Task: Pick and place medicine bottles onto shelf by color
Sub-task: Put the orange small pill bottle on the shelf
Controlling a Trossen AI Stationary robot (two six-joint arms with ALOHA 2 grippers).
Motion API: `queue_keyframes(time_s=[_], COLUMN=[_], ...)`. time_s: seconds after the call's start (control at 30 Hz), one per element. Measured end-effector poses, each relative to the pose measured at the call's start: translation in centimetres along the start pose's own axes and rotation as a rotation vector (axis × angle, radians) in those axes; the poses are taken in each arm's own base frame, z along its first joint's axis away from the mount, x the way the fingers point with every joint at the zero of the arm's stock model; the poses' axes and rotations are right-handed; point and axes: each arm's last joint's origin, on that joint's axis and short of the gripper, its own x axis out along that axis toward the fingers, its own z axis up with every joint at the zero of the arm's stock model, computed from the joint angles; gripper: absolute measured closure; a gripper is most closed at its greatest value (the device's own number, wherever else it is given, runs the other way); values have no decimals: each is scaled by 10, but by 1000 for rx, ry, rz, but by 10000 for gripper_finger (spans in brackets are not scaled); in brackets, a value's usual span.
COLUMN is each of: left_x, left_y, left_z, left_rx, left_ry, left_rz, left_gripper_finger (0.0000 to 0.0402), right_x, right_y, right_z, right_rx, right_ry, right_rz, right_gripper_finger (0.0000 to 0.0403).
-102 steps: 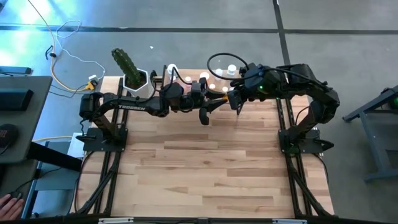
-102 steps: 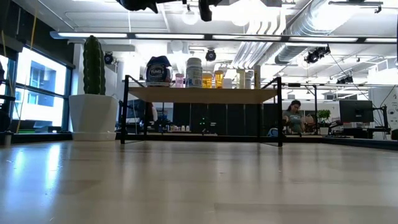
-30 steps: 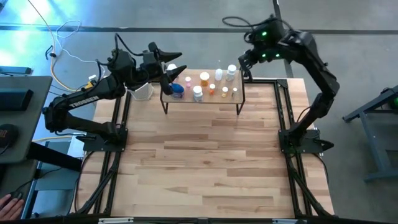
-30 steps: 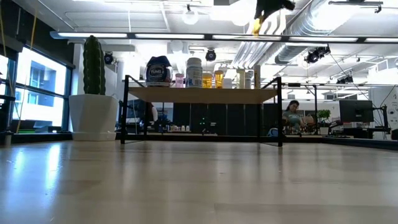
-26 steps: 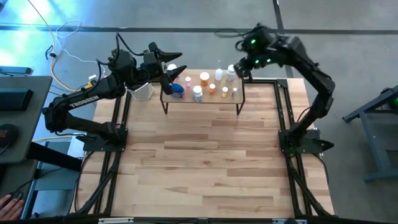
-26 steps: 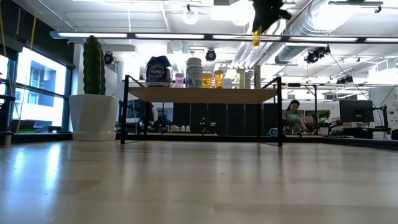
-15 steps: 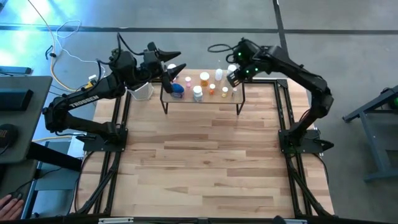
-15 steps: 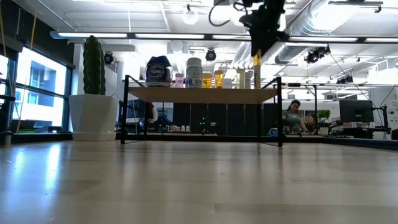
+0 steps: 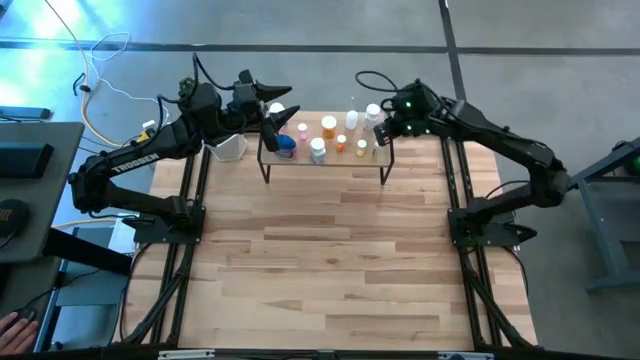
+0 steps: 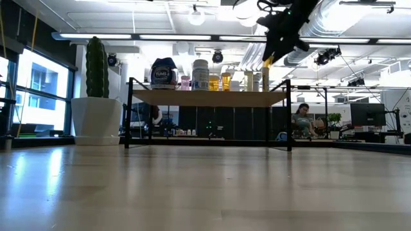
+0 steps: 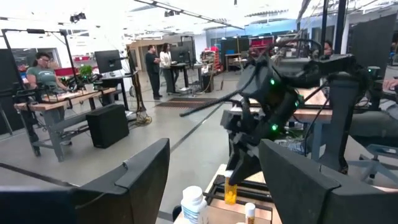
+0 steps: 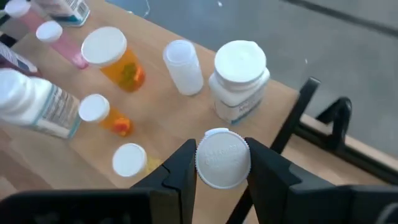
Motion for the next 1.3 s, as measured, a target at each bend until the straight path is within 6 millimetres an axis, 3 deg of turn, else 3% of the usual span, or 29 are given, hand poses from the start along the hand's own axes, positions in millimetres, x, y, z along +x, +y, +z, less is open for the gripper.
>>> queue_keyframes(time_s=[0.2, 0.63, 0.87, 1.07, 1.3], left_x=[0, 0, 0, 0, 0], left_y=[0, -1, -1, -1, -1], left_z=[0, 0, 0, 1, 1], left_rx=[-2, -1, -1, 1, 1], left_ry=[-1, -1, -2, -12, -11], left_rz=[0, -4, -4, -3, -3], left_gripper_finger=[163, 163, 163, 163, 163], right_x=[20, 43, 43, 42, 20], right_y=[-6, -17, -24, -17, -15], right_z=[-11, -9, -6, -9, 9], right_rx=[-83, -207, -229, -241, -243], right_ry=[-21, 40, 40, 48, 18], right_rz=[15, -18, -37, -8, -43], right_gripper_finger=[299, 299, 299, 299, 299])
